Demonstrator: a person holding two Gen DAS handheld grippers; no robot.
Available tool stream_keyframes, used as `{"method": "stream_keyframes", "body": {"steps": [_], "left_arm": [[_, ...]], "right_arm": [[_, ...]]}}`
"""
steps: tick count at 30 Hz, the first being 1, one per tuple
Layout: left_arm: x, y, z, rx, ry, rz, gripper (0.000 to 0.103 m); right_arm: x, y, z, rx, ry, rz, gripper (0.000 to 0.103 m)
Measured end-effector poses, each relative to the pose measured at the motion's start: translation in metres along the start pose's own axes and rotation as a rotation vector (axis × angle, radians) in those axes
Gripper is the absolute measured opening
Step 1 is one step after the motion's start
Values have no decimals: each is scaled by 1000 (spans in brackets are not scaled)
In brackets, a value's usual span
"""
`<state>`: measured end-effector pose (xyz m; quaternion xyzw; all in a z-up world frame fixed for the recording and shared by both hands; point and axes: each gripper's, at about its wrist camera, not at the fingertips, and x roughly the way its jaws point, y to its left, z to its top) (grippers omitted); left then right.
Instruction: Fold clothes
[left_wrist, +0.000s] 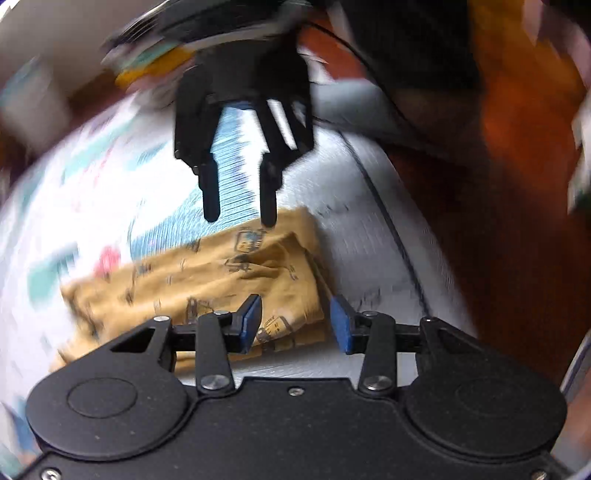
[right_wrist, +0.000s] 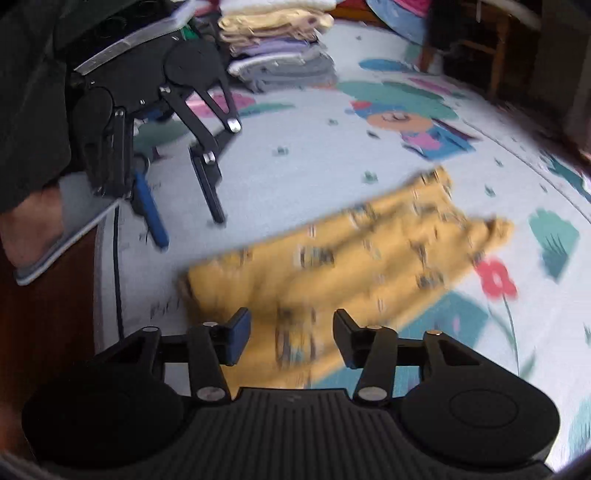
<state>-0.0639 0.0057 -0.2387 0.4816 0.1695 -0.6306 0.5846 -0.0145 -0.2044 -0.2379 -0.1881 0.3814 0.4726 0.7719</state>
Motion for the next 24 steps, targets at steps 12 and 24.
{"method": "stream_keyframes", "body": {"steps": [12,24], "left_arm": [[19,-35,-9,180,13,59,54],[37,-23,2,-38,22,2,54]], "right_arm": [[2,-49,-48,777,-33,96,61],[22,61,-4,-275,30,2,57]]}}
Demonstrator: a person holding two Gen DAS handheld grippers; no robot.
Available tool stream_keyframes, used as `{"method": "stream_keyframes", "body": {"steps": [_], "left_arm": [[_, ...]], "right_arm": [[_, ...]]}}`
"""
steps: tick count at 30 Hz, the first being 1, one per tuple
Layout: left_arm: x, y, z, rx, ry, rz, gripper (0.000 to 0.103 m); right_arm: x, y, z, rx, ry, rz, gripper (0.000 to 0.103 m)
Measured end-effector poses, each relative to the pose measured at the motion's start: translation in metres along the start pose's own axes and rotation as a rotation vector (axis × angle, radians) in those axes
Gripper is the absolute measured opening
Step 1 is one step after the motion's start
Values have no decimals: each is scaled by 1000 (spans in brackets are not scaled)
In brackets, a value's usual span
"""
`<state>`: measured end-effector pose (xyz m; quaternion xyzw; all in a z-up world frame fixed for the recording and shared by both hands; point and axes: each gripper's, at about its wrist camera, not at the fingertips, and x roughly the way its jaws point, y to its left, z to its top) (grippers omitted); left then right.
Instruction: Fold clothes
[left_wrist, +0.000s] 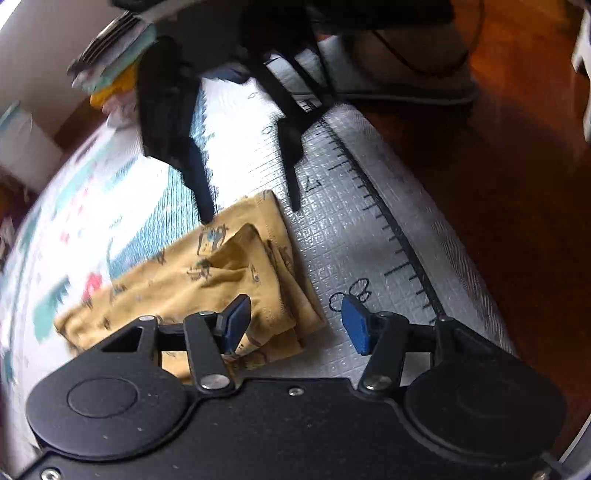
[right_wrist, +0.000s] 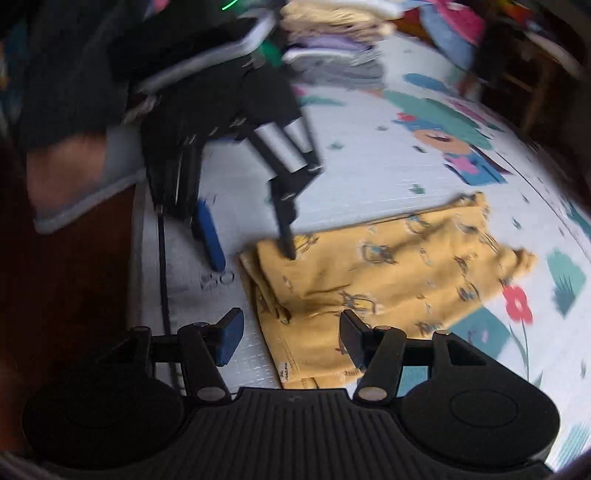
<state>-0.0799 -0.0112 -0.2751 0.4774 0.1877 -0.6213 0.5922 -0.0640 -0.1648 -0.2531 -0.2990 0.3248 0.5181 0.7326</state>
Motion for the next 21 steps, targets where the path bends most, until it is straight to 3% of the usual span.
{"method": "stream_keyframes", "body": {"steps": [3,8,14,17,19,21], "left_arm": [[1,7,4,-10,12,-2,55],[0,7,15,-6,-15,20,54],[5,2,15,-43,16,10,51],[7,10,17,-91,37,-3,51],[9,15,21,-106,52,5,51],[11,19,23,-114,64,13,51]], "right_arm": [[19,-1,-3,-78,69,27,55],[19,-20,-5,-53,73,121,46],[20,-74,-16,350,30,263,30],[24,-102,-32,599,13,332,13],[29,-115,-43,699,10,364,1],[29,-114,-42,676,9,363,1]]}}
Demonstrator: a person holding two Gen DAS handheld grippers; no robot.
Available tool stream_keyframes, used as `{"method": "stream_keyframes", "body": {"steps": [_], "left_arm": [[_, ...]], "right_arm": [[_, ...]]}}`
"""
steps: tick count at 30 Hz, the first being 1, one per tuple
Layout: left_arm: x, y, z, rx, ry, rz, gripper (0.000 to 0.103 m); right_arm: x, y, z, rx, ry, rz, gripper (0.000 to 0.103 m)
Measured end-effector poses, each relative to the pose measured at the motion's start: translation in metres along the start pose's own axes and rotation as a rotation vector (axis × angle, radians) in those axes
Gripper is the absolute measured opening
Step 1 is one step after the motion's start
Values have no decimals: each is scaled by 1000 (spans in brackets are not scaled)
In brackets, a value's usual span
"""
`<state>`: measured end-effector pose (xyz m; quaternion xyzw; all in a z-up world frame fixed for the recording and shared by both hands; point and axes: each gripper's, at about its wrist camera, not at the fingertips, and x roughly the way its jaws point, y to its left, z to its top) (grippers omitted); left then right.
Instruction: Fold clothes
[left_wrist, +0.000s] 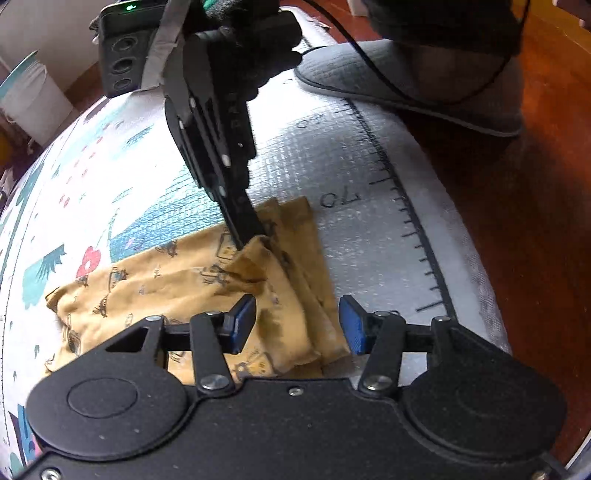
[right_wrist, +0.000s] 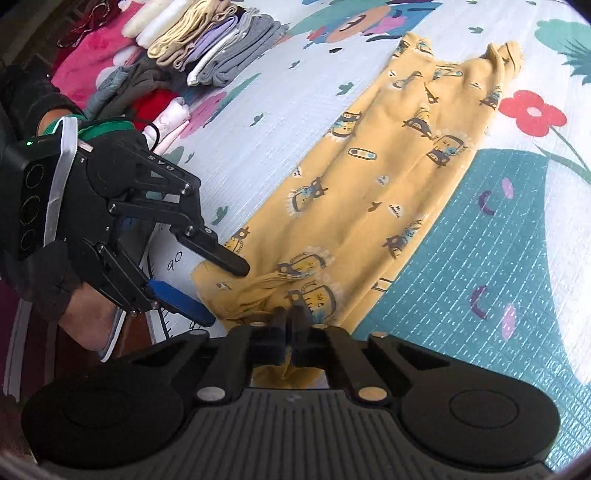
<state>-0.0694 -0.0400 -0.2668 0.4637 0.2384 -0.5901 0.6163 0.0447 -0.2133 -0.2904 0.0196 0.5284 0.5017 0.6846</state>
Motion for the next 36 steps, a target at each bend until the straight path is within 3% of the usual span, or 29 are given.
{"method": "stream_keyframes", "body": {"steps": [2,3,6,9,13,16,19,26,33,35,36], "left_arm": [[0,-4,0,45,4,9,45],[-1,-7,0,73,4,13,44],[-9,-16,1,121,-5,36,44],[-14,-24,-5,156,0,61,44],[-15,-35,-12,236,-2,98,44],[-16,-46,-12,334,15,125,42],[-18,-47,-12,354,34,129,41],[-9,-36,-3,250,66,93,38],[-9,-15,3,95,80,-11,13],[-13,0,1,2,81,-67,9],[-17,11,1,-66,78,-98,8]], "right_arm": [[3,8,3,-70,7,-24,3],[3,15,4,-123,7,-47,9],[-4,52,-5,-392,-15,-162,50],[-1,83,-19,-602,10,-209,53],[15,102,-43,-804,92,-290,45],[19,96,-44,-792,103,-291,42],[17,90,-36,-705,93,-279,29],[7,51,-16,-359,24,-178,8],[2,49,-17,-369,31,-131,14],[1,56,-20,-435,32,-148,26],[0,62,-23,-481,29,-171,46]]}}
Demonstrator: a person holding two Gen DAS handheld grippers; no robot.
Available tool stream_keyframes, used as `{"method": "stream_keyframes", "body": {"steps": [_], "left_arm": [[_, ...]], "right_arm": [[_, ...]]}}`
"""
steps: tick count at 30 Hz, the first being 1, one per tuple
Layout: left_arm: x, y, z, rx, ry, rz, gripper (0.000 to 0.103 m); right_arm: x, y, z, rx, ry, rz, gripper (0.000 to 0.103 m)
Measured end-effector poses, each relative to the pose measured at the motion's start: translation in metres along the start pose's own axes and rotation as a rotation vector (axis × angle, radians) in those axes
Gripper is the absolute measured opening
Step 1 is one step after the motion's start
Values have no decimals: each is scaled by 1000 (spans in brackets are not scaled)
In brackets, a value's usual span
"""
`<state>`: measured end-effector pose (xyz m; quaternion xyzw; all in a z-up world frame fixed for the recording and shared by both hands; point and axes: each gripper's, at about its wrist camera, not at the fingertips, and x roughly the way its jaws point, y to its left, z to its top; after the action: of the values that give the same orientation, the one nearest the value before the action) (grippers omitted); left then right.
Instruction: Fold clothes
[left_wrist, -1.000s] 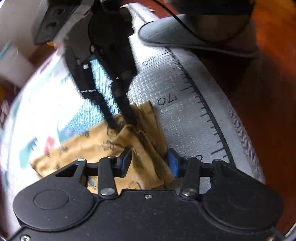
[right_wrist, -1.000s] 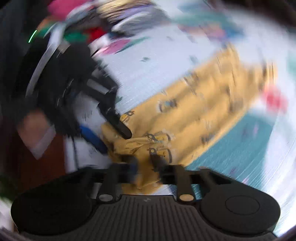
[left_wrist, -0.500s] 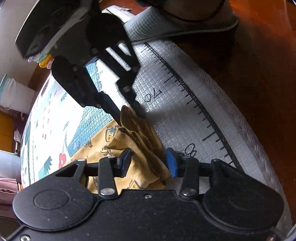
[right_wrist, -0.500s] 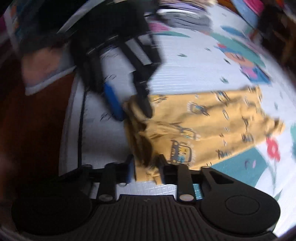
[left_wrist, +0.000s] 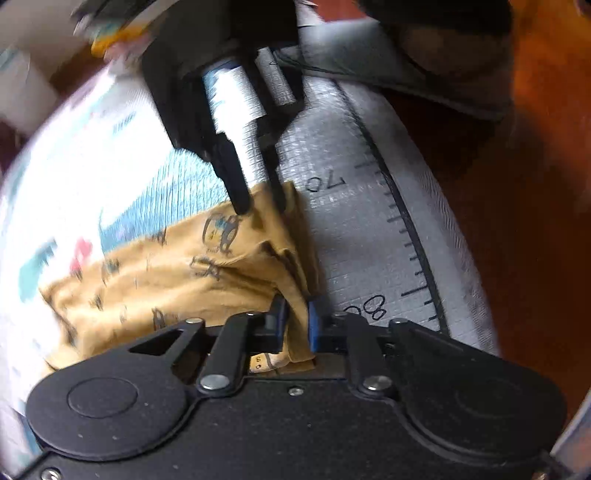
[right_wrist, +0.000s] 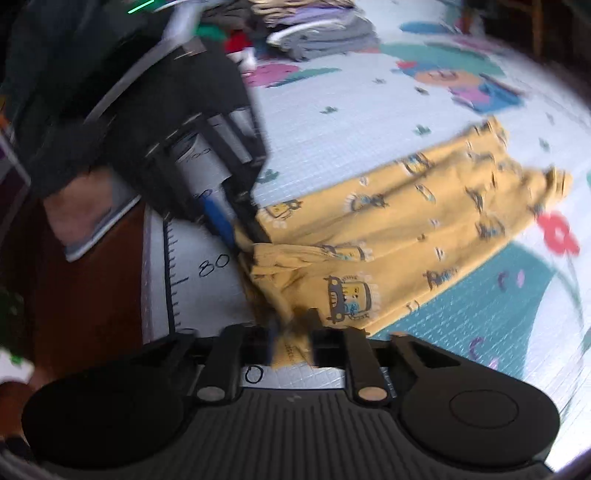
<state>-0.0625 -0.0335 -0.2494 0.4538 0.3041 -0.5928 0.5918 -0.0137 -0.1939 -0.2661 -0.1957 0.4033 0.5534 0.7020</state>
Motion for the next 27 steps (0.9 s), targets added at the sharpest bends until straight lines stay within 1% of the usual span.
{"method": "stream_keyframes", "body": {"steps": [1,2,3,6,8,9,10,11,12,13,14,15,16,18,20,23,26,27], "left_arm": [[-3,13,-1,-69,-3,-40,8],[-5,25,-3,-132,-9,-77,8],[-7,36,-6,-187,-17,-108,8],[-11,61,-14,-281,-32,-178,8],[-12,74,-18,-342,-47,-217,8],[-13,75,-18,-334,-56,-216,8],[-14,74,-18,-308,-65,-206,8],[-15,71,-17,-288,-65,-199,9],[-15,65,-16,-265,-63,-194,9],[-17,59,-15,-239,-62,-190,17],[-17,50,-12,-199,-57,-175,36],[-19,39,-11,-149,-57,-150,45],[-22,29,-11,-105,-63,-122,50],[-25,10,-9,-30,-84,-68,50],[-21,-10,-7,60,-102,24,50],[-4,-31,-6,173,-78,117,49],[3,-29,-1,175,-46,111,50],[6,-28,1,172,-34,106,45]], "right_arm": [[0,7,0,-51,1,-22,55],[0,14,1,-105,4,-36,57],[1,23,1,-166,12,-56,57],[10,45,-1,-347,37,-116,60],[17,53,-4,-426,61,-156,54],[19,54,-5,-447,69,-164,52],[19,52,-4,-440,69,-158,49],[20,51,-4,-432,70,-152,43],[20,49,-4,-425,71,-147,34],[20,48,-3,-415,72,-140,27],[21,46,-2,-394,72,-132,25],[19,43,-1,-360,68,-121,23],[18,40,0,-327,64,-111,17],[14,31,2,-240,55,-89,11],[12,18,3,-131,40,-57,10],[11,2,2,-7,34,-16,11],[11,-11,2,93,38,25,9],[11,-11,2,94,39,27,10]]}}
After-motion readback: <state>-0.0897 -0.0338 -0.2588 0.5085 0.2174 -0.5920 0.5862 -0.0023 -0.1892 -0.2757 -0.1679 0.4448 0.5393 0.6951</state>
